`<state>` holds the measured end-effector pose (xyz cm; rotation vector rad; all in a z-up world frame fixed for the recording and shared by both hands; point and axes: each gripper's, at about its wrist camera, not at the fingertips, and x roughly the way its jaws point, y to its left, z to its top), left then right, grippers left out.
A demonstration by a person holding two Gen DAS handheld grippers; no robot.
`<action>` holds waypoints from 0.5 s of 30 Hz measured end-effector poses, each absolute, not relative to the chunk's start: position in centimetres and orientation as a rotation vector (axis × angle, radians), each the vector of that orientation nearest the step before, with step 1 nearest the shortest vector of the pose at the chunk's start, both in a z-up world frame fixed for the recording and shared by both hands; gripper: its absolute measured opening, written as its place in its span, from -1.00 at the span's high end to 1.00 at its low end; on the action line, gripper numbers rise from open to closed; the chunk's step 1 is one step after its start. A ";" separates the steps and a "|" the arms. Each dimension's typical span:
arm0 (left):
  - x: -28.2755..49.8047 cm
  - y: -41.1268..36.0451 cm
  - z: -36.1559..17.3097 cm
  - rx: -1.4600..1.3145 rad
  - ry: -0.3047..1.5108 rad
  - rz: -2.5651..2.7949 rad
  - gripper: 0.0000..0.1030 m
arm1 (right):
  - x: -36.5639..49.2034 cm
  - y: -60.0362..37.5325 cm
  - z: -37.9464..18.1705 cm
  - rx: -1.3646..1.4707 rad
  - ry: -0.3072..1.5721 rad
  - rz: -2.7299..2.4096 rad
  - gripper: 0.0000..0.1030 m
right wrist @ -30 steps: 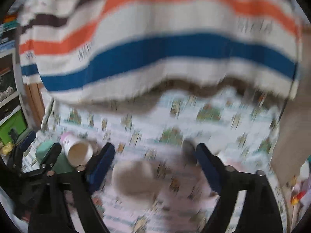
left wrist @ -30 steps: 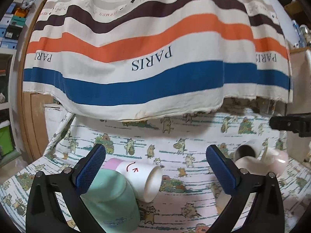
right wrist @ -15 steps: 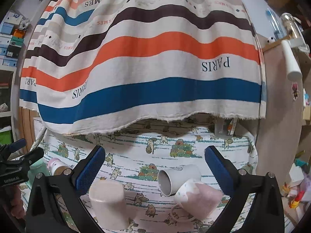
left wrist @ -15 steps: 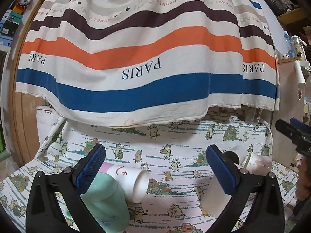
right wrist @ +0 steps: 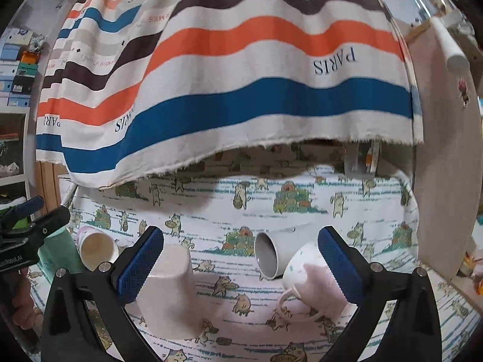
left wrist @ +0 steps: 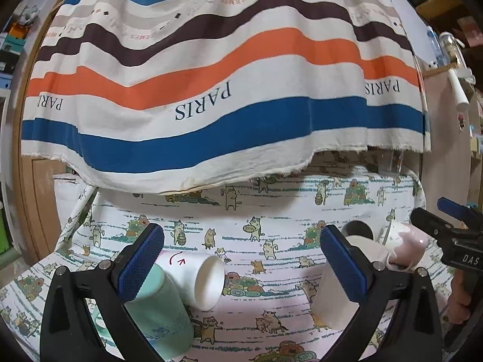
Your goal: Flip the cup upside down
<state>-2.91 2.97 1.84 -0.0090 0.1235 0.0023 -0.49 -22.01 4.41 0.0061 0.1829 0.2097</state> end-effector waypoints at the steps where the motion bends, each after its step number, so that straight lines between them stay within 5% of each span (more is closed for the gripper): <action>1: -2.9 2.8 1.7 0.000 0.125 0.007 -0.99 | -0.4 -22.1 4.3 0.009 0.186 0.210 -0.99; 15: -0.4 2.7 0.3 -0.019 0.266 0.013 -0.99 | 1.6 -21.2 2.6 -0.033 0.322 0.207 -0.99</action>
